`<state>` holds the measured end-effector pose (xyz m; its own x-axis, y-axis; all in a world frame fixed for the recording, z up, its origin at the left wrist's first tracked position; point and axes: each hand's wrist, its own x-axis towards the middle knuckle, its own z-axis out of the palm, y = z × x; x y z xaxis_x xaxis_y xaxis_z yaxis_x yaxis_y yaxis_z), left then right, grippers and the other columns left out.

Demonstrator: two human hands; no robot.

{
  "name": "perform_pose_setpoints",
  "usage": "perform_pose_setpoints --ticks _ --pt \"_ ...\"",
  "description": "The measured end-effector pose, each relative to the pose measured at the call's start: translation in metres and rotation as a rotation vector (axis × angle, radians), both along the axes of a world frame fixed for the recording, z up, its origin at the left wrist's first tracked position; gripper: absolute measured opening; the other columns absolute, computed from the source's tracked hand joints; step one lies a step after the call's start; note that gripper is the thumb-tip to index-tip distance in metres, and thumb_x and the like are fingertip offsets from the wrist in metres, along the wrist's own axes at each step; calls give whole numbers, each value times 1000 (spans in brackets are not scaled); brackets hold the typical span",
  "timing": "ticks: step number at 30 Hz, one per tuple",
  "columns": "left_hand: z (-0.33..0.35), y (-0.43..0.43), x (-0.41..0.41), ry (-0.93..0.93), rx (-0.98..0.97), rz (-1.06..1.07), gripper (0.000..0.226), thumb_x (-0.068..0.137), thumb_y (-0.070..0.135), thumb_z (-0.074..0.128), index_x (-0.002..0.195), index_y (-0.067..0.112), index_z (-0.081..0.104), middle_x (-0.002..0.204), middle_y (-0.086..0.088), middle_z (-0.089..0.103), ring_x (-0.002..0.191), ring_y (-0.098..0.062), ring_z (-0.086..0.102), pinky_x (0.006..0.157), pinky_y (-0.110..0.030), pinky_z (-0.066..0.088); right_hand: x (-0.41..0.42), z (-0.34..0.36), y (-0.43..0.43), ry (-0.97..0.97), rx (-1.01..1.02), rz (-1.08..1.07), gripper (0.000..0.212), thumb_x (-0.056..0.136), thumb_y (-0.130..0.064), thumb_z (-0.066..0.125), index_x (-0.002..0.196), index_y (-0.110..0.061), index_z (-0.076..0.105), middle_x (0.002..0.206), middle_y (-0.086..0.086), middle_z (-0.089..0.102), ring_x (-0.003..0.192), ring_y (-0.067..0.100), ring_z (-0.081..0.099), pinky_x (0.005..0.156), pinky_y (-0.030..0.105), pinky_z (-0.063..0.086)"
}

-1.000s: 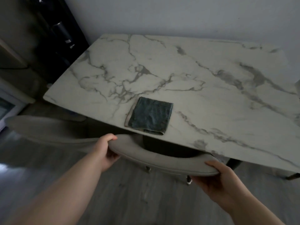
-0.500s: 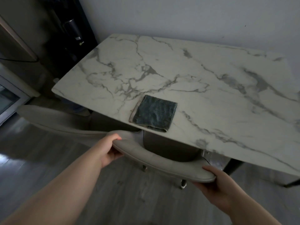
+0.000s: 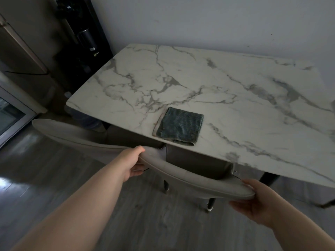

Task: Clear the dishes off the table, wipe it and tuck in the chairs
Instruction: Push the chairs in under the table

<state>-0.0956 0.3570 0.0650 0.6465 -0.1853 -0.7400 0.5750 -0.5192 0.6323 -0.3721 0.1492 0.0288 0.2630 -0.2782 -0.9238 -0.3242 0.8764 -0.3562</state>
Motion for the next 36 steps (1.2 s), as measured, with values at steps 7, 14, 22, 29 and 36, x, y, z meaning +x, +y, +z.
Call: perform_pose_setpoints --ticks 7,14,22,29,36 --pt "26 -11 5 -292 69 -2 68 81 35 59 142 12 39 140 -14 46 120 -33 49 100 -44 41 -4 33 -6 24 -53 -16 28 80 -31 58 96 -9 52 76 13 45 57 27 46 56 35 45" --pt "98 -119 -66 -648 -269 -330 47 93 16 53 139 19 48 141 -4 50 122 -16 50 91 -23 33 -53 75 -54 -146 -298 -108 33 88 -29 52 116 -11 55 91 10 51 71 24 48 74 35 42" --pt "123 -283 -261 -611 -440 -1005 11 89 10 60 94 17 67 96 -12 71 80 -22 62 88 -36 54 -210 97 -127 -36 -569 -155 27 94 -18 54 118 -6 60 95 11 63 74 25 58 62 29 42" --pt "102 -420 -463 -456 -338 -1206 10 90 14 54 87 19 62 94 -5 69 67 -15 62 48 -13 43 -422 121 -252 163 -757 -138 21 95 -21 56 113 -14 62 101 7 64 85 25 63 74 32 44" --pt "80 -529 -578 -379 -181 -1202 19 87 18 48 93 16 66 99 -5 73 74 -19 66 51 -21 41 -543 140 -376 255 -869 -100 21 91 -19 58 111 -16 65 103 7 67 92 27 66 68 30 46"
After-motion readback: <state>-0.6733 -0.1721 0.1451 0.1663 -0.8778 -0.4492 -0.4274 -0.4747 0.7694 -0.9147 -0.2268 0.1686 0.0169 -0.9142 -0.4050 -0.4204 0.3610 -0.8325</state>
